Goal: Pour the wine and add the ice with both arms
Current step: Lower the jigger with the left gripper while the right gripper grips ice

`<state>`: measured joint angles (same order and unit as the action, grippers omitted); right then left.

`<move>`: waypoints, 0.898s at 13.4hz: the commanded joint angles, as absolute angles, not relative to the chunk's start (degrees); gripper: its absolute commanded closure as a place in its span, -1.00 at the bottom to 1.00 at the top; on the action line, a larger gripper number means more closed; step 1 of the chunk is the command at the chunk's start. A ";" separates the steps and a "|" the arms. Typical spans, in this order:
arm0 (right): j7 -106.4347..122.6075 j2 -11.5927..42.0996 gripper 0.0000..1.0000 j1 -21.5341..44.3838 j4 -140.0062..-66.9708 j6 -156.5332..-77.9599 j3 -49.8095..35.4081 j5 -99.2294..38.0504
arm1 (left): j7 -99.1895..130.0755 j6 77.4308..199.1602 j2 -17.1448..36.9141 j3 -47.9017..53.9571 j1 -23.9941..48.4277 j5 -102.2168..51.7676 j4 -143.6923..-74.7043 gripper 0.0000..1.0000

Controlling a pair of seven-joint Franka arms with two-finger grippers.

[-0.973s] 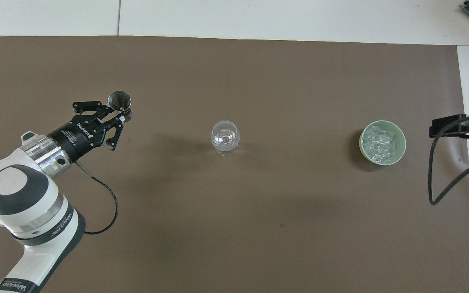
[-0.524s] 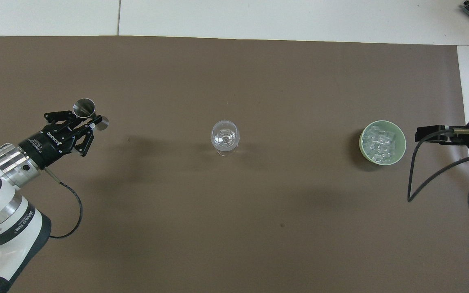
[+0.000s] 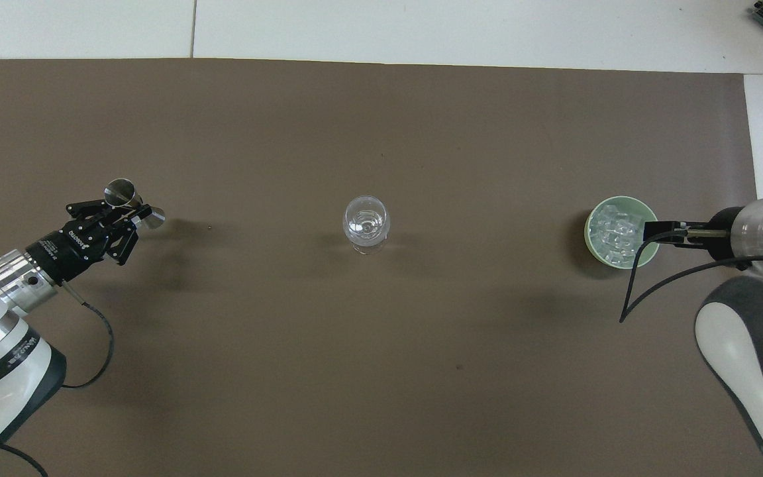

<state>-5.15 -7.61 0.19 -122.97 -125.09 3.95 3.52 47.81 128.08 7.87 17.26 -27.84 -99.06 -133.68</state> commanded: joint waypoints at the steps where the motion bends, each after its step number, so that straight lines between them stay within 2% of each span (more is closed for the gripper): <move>1: -4.48 -6.87 -0.89 -0.97 -125.77 -130.76 3.69 2.72 | 46.58 125.60 9.48 17.67 -29.35 -98.53 -133.59 1.00; 2: -4.48 -5.38 -0.75 -0.88 -125.77 -132.00 3.69 2.72 | 44.58 125.42 10.36 17.67 -29.36 -98.53 -133.51 1.00; 5: -5.53 -1.95 -0.60 -1.14 -125.33 -135.86 3.69 2.64 | 39.81 124.89 12.12 17.67 -30.32 -98.53 -133.50 1.00; 7: -7.29 0.26 -0.60 -1.14 -125.33 -138.25 3.69 2.64 | 39.29 124.80 12.30 17.67 -30.94 -98.53 -133.59 1.00; 12: -7.12 4.74 -0.39 -1.23 -125.42 -140.79 3.69 2.72 | 38.41 124.98 12.92 17.75 -30.76 -98.70 -133.94 0.98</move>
<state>-6.75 3.40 -0.40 -125.41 -138.69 4.01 3.51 39.32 126.36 12.53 17.33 -29.76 -99.02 -133.69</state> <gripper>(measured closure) 0.269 0.784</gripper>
